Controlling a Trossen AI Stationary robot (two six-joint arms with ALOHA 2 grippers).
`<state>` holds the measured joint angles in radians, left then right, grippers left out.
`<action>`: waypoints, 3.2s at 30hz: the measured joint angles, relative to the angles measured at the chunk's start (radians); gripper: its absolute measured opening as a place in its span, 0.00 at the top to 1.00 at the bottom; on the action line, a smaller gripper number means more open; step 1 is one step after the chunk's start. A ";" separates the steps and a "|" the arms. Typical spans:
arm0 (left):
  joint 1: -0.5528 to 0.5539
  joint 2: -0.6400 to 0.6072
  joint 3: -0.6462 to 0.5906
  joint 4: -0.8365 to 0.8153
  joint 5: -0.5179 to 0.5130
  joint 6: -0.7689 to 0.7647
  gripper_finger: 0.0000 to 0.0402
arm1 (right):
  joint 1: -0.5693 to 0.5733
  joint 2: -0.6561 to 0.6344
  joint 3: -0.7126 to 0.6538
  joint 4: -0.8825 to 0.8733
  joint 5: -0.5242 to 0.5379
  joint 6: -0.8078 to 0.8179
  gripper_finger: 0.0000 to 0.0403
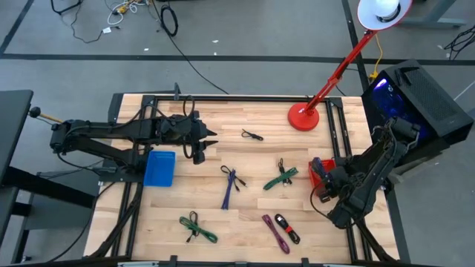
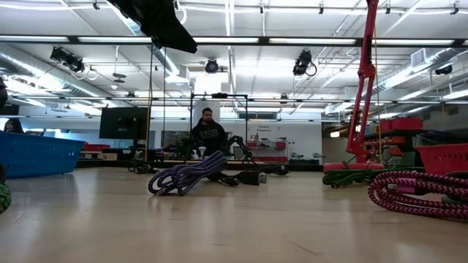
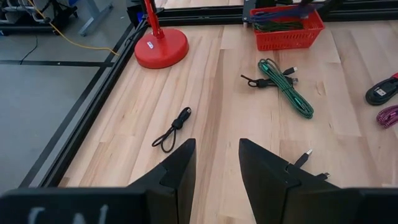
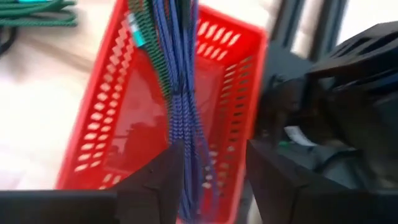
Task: Pick & Place USB Port
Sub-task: Put the black and violet charger cable into the red basket, then put the black and green charger cable into the red basket
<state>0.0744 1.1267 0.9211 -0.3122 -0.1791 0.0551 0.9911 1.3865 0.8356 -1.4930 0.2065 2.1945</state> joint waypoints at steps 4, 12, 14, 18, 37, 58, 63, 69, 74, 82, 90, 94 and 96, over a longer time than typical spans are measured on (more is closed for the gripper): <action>0.000 0.000 0.000 0.000 0.000 -0.017 0.69 | -0.005 0.000 0.000 -0.010 0.020 -0.001 0.56; 0.000 0.000 0.000 0.001 0.000 -0.018 0.69 | -0.053 0.000 0.000 -0.016 0.132 -0.047 0.58; 0.000 0.000 0.000 0.001 0.000 -0.018 0.69 | -0.095 0.000 0.000 -0.012 0.190 -0.086 0.58; 0.000 0.000 0.000 0.006 0.000 -0.018 0.69 | -0.199 -0.001 0.000 0.029 0.321 -0.217 0.58; 0.001 0.000 0.000 0.069 -0.023 -0.019 0.69 | -0.762 -0.011 0.000 1.133 0.337 -1.689 0.58; 0.001 0.000 0.000 0.076 -0.034 -0.113 0.69 | -0.818 0.130 0.000 1.052 -0.200 -2.052 0.58; 0.001 0.000 0.000 0.076 -0.055 -0.124 0.69 | -0.818 0.133 0.000 1.041 -0.233 -2.073 0.58; 0.001 0.000 0.000 0.078 -0.076 -0.124 0.69 | -0.817 0.144 0.000 0.998 -0.242 -2.082 0.58; 0.001 0.000 0.000 0.079 -0.076 -0.122 0.69 | -0.817 0.186 0.000 1.003 -0.242 -2.088 0.58; 0.001 0.000 0.000 0.081 -0.090 -0.114 0.69 | -0.817 0.258 0.000 1.062 -0.244 -2.113 0.58; 0.001 0.026 0.001 0.090 -0.091 -0.111 0.69 | -0.816 0.319 0.005 1.093 -0.207 -2.162 0.70; 0.001 0.056 0.000 0.083 -0.090 -0.111 0.69 | -0.821 0.317 0.003 1.116 -0.258 -2.177 0.94; 0.001 0.071 0.000 0.085 -0.090 -0.111 0.69 | -0.822 0.306 0.001 1.122 -0.266 -2.177 0.95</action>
<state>0.0753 1.1979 0.9215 -0.2273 -0.2695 -0.0559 0.1693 1.6922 0.8363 -0.3707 -0.0598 0.0174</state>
